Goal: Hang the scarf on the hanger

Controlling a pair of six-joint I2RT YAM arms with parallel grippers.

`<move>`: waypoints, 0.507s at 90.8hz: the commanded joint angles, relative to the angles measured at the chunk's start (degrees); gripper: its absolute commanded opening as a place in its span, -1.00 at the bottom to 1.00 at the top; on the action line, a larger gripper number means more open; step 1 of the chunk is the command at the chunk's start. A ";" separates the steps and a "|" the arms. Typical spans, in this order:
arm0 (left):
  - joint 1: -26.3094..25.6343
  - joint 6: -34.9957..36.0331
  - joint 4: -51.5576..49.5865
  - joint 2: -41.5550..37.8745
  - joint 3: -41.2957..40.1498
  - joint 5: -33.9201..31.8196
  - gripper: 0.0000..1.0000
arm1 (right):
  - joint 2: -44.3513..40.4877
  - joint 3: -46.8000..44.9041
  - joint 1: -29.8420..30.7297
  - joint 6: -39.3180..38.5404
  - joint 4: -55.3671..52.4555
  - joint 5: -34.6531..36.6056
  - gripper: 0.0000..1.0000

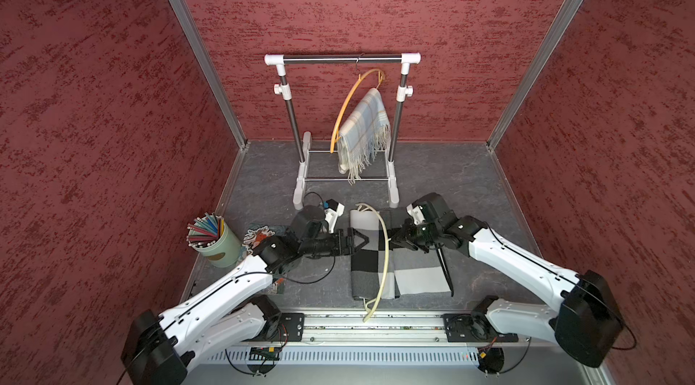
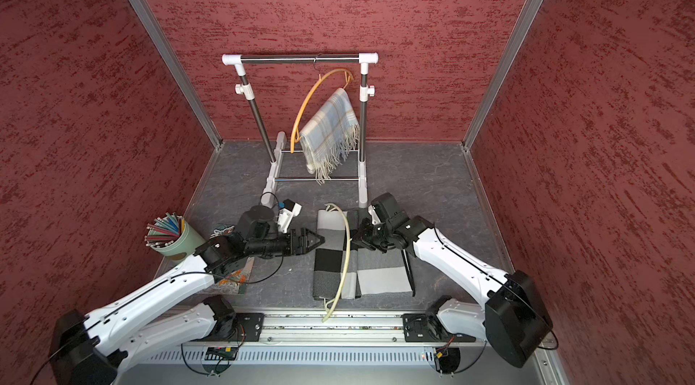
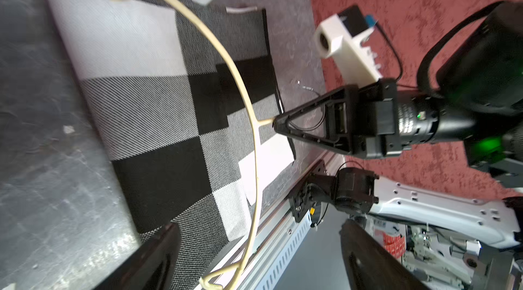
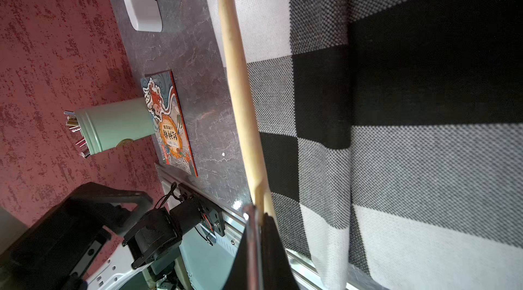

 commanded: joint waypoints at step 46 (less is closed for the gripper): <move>-5.31 -0.20 17.11 9.81 -4.17 2.50 0.99 | 2.98 3.17 0.48 7.97 23.90 -21.88 0.48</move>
